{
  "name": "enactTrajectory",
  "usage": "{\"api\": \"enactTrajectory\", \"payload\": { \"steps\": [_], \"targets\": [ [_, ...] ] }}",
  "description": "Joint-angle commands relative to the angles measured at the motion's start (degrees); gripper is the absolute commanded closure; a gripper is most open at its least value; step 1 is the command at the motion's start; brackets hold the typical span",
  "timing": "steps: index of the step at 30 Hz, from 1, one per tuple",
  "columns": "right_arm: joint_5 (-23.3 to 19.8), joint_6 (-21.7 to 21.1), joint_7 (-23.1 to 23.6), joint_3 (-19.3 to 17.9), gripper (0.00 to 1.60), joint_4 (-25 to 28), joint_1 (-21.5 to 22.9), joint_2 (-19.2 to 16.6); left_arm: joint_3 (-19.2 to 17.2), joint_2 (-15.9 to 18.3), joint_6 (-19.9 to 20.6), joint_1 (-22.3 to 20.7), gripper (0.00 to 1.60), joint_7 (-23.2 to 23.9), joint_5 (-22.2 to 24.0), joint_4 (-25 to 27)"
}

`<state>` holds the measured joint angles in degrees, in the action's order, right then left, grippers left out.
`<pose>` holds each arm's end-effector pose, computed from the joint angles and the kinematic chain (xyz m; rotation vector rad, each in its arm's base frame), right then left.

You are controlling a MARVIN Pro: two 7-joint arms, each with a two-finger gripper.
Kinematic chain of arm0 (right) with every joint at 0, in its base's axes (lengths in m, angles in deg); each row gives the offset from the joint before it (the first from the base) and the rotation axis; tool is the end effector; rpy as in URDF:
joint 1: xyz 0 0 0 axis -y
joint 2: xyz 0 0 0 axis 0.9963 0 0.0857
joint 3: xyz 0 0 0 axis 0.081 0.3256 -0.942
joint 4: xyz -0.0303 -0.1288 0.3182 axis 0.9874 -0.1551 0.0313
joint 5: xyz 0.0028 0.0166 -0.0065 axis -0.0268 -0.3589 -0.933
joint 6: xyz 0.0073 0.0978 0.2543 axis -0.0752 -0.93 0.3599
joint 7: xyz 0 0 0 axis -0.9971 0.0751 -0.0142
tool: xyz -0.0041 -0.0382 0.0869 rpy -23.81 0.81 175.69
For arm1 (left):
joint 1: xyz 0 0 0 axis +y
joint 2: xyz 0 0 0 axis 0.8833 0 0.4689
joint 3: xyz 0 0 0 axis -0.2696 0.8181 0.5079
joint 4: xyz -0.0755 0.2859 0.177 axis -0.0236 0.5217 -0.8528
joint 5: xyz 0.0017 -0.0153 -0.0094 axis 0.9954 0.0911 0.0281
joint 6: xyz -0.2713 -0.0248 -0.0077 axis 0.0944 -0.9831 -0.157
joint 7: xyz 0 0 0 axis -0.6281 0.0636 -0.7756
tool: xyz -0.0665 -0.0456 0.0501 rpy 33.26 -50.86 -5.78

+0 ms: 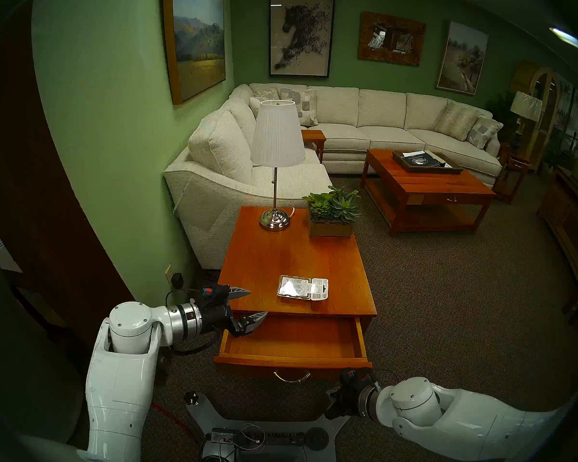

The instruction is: Open the drawer, take out the contents and close the drawer

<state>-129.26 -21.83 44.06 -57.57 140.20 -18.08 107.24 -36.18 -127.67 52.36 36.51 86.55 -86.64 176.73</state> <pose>0.1679 -0.1030 -0.4624 -2.6577 -0.7256 -0.7056 0.2822 -0.0303 -0.4054 2.0155 -0.9287 1.2779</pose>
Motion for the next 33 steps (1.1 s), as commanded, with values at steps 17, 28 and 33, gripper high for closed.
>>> {"api": "enactTrajectory", "payload": {
  "steps": [17,28,33],
  "targets": [
    [7.3,-3.0,0.5,1.9,1.60,-10.0,12.0,12.1,0.1,-0.3,-0.1,-1.4,0.00,0.1,0.4,1.5],
    [9.1,-1.9,-1.2,1.1,1.60,-10.0,12.8,12.5,0.1,-0.2,-0.1,-1.4,0.00,0.1,0.4,1.5],
    [9.9,-1.1,-2.3,0.7,1.60,-9.4,12.9,12.4,0.1,-0.2,-0.1,-1.4,0.00,0.1,0.4,1.5]
  ]
}}
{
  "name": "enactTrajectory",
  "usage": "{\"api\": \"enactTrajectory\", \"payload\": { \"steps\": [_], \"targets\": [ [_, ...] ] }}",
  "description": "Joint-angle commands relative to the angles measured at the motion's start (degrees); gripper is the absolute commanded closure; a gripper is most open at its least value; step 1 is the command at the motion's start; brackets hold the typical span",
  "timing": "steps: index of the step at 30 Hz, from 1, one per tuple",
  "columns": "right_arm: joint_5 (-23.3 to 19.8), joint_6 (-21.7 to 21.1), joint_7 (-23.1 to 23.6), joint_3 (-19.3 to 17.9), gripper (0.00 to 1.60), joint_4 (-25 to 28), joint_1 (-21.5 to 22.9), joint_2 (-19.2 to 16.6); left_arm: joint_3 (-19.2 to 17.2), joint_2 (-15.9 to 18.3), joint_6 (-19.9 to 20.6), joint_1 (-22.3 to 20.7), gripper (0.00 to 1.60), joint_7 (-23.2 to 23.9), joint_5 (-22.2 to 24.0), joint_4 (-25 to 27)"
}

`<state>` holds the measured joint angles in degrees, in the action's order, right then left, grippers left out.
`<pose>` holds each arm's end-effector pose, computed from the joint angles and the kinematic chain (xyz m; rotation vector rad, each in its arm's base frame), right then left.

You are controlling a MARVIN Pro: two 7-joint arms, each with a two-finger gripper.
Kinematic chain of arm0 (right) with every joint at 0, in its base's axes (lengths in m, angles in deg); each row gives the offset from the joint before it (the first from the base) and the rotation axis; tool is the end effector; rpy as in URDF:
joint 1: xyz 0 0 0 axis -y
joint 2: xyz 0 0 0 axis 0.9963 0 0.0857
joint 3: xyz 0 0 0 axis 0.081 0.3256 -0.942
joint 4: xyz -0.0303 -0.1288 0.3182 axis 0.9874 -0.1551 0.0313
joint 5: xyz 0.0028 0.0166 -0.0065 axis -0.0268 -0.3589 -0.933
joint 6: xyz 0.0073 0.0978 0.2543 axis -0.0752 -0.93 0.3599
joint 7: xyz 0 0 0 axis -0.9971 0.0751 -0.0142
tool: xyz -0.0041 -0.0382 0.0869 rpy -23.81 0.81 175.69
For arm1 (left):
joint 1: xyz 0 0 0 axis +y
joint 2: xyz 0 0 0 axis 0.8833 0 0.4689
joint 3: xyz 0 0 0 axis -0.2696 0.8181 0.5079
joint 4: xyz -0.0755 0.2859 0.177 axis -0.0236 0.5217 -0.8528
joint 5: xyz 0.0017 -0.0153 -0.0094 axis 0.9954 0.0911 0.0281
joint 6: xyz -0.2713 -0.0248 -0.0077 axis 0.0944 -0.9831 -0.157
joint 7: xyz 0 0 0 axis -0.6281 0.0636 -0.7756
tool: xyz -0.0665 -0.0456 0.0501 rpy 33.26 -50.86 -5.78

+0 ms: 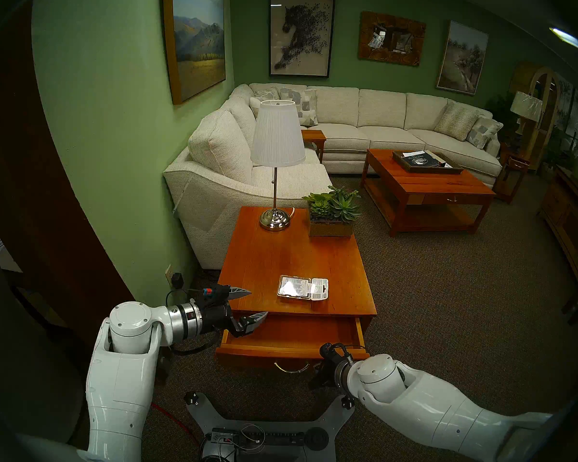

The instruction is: Open the drawer, take out the contents and close the drawer

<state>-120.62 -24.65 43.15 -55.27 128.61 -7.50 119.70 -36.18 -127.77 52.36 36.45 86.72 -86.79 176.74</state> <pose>0.2332 -0.0617 -0.4991 -2.7087 -0.7749 -0.8337 0.2824 -0.0310 -0.4052 2.0137 -0.9309 1.2765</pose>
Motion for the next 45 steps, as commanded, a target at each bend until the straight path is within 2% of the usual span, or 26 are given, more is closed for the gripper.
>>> {"api": "enactTrajectory", "payload": {
  "steps": [1,9,18,23,34,45],
  "targets": [
    [1.3,1.8,-1.4,-1.7,1.60,2.2,2.3,0.0,0.1,-0.1,-0.1,-1.3,0.00,0.0,0.6,1.5],
    [2.8,2.3,-2.3,-1.4,1.60,-0.6,4.4,2.3,0.1,-0.1,-0.1,-1.3,0.00,0.0,0.6,1.5],
    [7.2,4.0,-5.2,1.2,1.60,-8.6,8.1,8.8,0.1,-0.2,-0.1,-1.3,0.00,0.0,0.5,1.5],
    [9.8,5.7,-6.9,2.4,1.60,-11.5,9.8,10.8,0.1,-0.2,-0.1,-1.3,0.00,0.0,0.5,1.4],
    [13.5,8.4,-9.8,3.5,1.60,-14.9,12.3,12.8,0.1,-0.1,-0.1,-1.4,0.00,0.0,0.5,1.4],
    [15.4,10.5,-12.2,3.0,1.60,-15.2,12.6,13.1,0.1,-0.1,-0.1,-1.3,0.00,0.0,0.5,1.5]
  ]
}}
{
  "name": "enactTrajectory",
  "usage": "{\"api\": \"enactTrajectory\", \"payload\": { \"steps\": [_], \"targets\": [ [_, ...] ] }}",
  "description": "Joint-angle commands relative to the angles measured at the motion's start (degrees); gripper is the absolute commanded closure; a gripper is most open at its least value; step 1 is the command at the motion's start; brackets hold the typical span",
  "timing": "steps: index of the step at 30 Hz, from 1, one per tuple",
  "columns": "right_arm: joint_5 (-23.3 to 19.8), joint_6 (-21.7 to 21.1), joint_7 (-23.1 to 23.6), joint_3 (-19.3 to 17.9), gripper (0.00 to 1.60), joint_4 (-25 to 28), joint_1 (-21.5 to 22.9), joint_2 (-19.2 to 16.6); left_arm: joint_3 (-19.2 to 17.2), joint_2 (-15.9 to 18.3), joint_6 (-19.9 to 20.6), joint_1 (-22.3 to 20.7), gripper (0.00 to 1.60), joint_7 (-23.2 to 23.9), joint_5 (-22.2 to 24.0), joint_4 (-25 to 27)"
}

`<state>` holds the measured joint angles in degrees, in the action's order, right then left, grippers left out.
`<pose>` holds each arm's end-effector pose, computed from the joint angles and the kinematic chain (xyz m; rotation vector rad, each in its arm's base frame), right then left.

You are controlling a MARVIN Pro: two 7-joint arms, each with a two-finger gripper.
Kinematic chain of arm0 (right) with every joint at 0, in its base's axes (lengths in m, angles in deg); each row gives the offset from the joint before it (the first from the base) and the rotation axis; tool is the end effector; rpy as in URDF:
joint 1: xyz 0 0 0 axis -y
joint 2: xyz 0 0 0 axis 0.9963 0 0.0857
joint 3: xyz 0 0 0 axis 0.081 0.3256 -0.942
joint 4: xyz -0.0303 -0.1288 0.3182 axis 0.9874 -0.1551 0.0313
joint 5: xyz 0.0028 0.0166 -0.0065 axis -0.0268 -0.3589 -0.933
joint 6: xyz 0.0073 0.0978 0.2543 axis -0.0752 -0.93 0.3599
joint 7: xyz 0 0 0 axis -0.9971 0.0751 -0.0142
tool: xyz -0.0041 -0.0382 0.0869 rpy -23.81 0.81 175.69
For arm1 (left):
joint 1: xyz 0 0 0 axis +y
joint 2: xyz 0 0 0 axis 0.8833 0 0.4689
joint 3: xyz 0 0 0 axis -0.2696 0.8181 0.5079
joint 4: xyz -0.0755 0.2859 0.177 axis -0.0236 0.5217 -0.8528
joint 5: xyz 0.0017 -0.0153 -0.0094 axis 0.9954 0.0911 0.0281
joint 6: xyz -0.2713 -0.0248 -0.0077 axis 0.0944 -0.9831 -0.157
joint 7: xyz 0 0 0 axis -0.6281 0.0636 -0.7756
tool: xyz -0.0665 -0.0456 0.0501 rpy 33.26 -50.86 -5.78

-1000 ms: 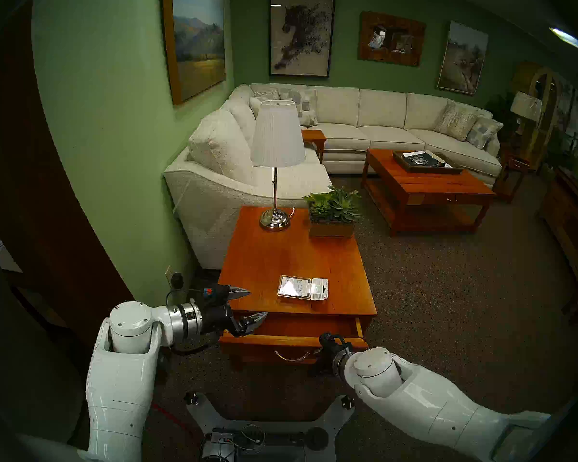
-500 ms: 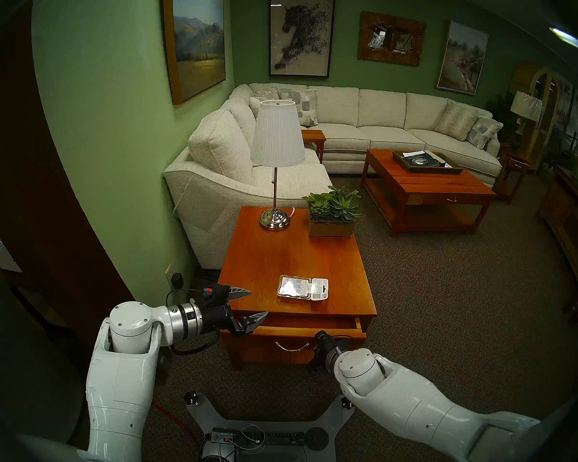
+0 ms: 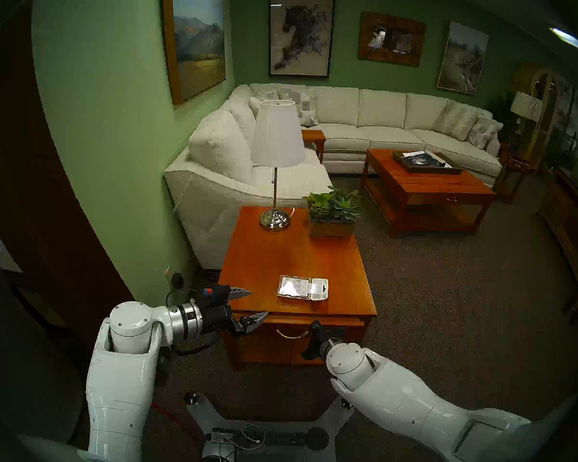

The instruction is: Open the drawer, take out the contents and close the drawer

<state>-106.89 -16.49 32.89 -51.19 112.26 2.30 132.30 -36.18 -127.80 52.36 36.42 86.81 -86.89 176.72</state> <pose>0.3063 -0.0208 -0.5290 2.7151 0.8696 1.1950 0.2825 -0.0312 -0.4053 2.0135 -0.9325 1.2749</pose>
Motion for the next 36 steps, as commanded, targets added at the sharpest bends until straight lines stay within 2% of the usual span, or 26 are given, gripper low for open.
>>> {"api": "enactTrajectory", "payload": {
  "steps": [1,14,22,25,30,36],
  "targets": [
    [1.8,2.4,-2.2,-1.1,1.60,1.1,2.7,0.5,0.1,-0.1,-0.1,-1.3,0.00,-0.1,0.6,1.5],
    [2.3,4.8,-5.4,-1.8,1.60,2.3,0.1,-0.8,0.1,-0.1,0.0,-1.3,0.00,-0.1,0.7,1.6],
    [0.7,4.8,-4.4,-2.5,1.60,3.7,-1.4,-2.3,0.1,-0.1,0.0,-1.3,0.00,-0.1,0.7,1.6],
    [0.4,4.4,-3.9,-2.5,1.60,6.5,-2.7,-4.0,0.1,-0.1,0.0,-1.3,0.00,-0.1,0.7,1.6],
    [0.6,7.4,-3.3,-1.7,1.60,10.9,-6.4,-7.2,0.1,-0.1,-0.1,-1.3,0.00,-0.1,0.5,1.4],
    [0.1,9.0,-3.1,-1.4,1.60,15.2,-11.1,-10.4,0.1,-0.1,-0.2,-1.3,0.00,0.0,0.4,1.2]
  ]
}}
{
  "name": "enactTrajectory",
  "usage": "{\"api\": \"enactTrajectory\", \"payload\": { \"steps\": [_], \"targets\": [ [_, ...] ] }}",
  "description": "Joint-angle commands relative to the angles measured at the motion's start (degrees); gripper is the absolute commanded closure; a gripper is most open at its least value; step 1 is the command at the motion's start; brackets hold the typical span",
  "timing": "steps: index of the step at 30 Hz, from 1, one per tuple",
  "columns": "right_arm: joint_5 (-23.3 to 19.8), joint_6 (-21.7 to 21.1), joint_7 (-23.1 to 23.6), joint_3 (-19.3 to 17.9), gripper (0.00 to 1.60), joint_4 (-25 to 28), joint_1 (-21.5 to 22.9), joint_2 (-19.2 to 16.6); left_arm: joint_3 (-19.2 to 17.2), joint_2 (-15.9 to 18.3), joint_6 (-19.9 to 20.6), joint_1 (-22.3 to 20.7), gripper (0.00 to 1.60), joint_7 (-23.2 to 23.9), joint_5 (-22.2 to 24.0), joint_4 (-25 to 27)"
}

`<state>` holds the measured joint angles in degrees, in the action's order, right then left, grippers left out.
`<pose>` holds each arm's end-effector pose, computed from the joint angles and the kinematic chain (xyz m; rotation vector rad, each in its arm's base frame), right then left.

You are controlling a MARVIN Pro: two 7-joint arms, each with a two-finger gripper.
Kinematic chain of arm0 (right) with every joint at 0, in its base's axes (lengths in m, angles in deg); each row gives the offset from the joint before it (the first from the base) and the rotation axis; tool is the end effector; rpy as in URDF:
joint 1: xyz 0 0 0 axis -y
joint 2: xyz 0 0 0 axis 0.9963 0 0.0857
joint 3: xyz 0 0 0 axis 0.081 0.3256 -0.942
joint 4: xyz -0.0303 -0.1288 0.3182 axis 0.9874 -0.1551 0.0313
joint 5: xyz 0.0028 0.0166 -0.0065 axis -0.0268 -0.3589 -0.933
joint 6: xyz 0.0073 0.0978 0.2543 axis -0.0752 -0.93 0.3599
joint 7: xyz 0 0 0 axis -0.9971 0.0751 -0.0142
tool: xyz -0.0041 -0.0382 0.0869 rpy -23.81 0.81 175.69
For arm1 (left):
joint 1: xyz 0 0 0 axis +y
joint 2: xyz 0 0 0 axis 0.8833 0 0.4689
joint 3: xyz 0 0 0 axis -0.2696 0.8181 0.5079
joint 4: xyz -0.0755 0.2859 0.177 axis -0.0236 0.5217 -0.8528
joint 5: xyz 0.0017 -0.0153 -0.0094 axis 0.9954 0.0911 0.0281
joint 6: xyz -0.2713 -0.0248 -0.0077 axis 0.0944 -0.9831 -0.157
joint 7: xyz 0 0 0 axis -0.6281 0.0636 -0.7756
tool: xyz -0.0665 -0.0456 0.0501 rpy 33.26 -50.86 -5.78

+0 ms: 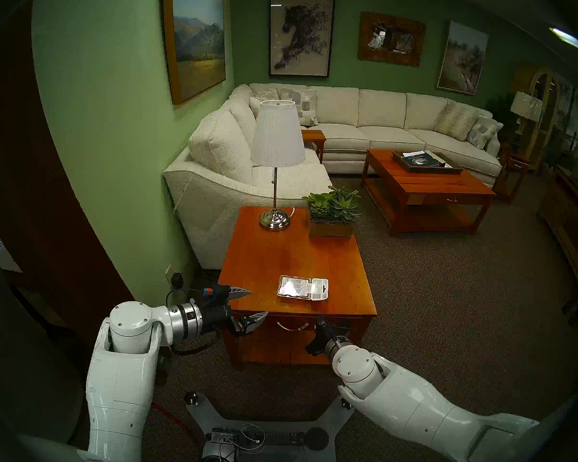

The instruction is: Open the drawer, take out the contents and close the drawer

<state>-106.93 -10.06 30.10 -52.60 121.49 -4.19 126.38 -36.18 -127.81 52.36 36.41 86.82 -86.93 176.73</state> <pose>0.2722 -0.0383 -0.5068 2.6685 0.8550 1.3708 0.2825 -0.0313 -0.4052 2.0137 -0.9331 1.2749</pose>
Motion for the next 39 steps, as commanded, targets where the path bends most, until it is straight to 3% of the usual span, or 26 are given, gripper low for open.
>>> {"api": "enactTrajectory", "payload": {
  "steps": [1,7,9,11,12,13,25,32,34,37,39],
  "targets": [
    [0.2,2.8,-0.7,-0.1,1.60,6.8,-5.4,-5.3,0.1,-0.1,-0.2,-1.3,0.00,0.0,0.4,1.1],
    [0.3,5.4,-1.5,-0.8,1.60,11.1,-8.9,-8.9,0.1,-0.1,-0.2,-1.2,0.00,0.0,0.2,0.9],
    [0.1,6.5,-1.9,-1.4,1.60,15.8,-10.7,-11.4,0.1,-0.2,-0.2,-1.2,0.00,0.0,0.1,0.8],
    [0.2,7.0,-1.9,-1.4,1.59,13.0,-10.4,-11.0,0.1,-0.1,-0.2,-1.1,0.00,0.0,0.1,0.8],
    [0.2,7.4,-2.3,-1.8,1.00,14.6,-11.2,-12.1,0.1,-0.1,-0.3,-1.1,0.00,0.0,0.0,0.8],
    [0.2,8.0,-2.5,-2.0,0.00,15.4,-11.8,-12.8,0.1,-0.1,-0.3,-1.1,0.00,0.0,0.0,0.7],
    [-0.4,15.9,-6.1,-6.4,0.00,22.8,-18.0,-20.1,0.1,-0.1,-0.4,-1.3,0.00,0.0,-0.2,0.6],
    [-1.0,22.2,-9.3,-9.1,0.00,28.7,-23.8,-25.7,0.1,-0.1,-0.5,-1.4,0.00,0.0,-0.2,0.7],
    [-1.0,22.8,-9.8,-9.6,0.00,28.4,-24.4,-25.4,0.1,-0.1,-0.5,-1.4,0.00,0.0,-0.2,0.8],
    [-1.7,26.6,-12.2,-11.0,0.00,31.8,-28.2,-28.4,0.1,-0.1,-0.5,-1.4,0.00,0.1,-0.1,0.8],
    [-1.7,26.6,-12.2,-11.0,0.00,31.8,-28.2,-28.4,0.1,-0.1,-0.5,-1.4,0.00,0.1,-0.1,0.8]
  ]
}}
